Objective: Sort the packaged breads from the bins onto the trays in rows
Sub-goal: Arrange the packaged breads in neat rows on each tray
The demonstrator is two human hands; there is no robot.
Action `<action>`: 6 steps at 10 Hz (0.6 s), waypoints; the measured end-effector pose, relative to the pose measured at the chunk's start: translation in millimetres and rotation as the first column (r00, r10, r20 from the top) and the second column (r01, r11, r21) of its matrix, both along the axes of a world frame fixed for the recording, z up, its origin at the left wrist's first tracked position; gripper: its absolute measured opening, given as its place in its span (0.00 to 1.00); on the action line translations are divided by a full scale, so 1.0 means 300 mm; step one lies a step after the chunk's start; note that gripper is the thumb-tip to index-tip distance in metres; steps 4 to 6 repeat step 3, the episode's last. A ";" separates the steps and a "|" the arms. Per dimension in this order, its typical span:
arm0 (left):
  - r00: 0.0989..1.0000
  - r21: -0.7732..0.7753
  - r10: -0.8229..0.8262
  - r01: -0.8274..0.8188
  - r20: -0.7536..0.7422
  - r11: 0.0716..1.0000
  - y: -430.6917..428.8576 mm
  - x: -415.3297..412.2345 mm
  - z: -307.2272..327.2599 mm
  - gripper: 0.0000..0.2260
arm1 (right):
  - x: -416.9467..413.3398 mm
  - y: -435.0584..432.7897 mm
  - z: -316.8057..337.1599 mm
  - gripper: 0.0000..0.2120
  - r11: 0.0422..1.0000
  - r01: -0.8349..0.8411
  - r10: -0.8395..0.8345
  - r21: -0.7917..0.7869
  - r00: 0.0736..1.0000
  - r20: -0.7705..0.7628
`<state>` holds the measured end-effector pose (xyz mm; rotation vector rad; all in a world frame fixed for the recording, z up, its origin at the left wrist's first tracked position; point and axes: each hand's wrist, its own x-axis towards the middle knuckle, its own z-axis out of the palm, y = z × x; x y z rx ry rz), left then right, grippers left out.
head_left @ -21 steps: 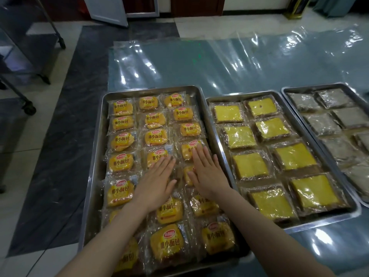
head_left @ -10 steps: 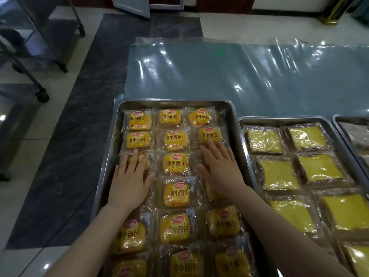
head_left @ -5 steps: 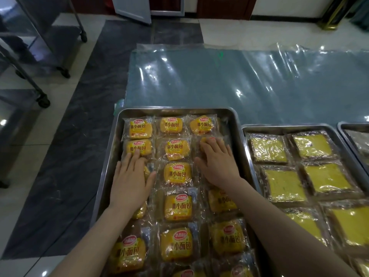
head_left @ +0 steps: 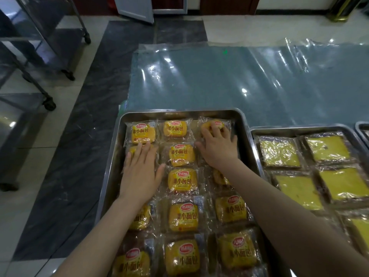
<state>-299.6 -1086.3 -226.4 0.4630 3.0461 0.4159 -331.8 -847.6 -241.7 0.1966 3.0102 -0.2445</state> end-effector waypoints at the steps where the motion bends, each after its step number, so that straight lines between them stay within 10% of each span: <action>1: 1.000 0.010 -0.006 0.006 0.029 1.000 0.011 0.014 0.007 0.26 | 0.004 0.009 0.002 0.28 1.000 -0.003 0.003 -0.010 1.000 0.011; 6: 0.998 0.030 -0.048 0.048 0.027 0.998 0.023 0.027 0.050 0.27 | 0.024 0.026 0.034 0.29 0.993 -0.101 0.100 -0.063 0.995 -0.019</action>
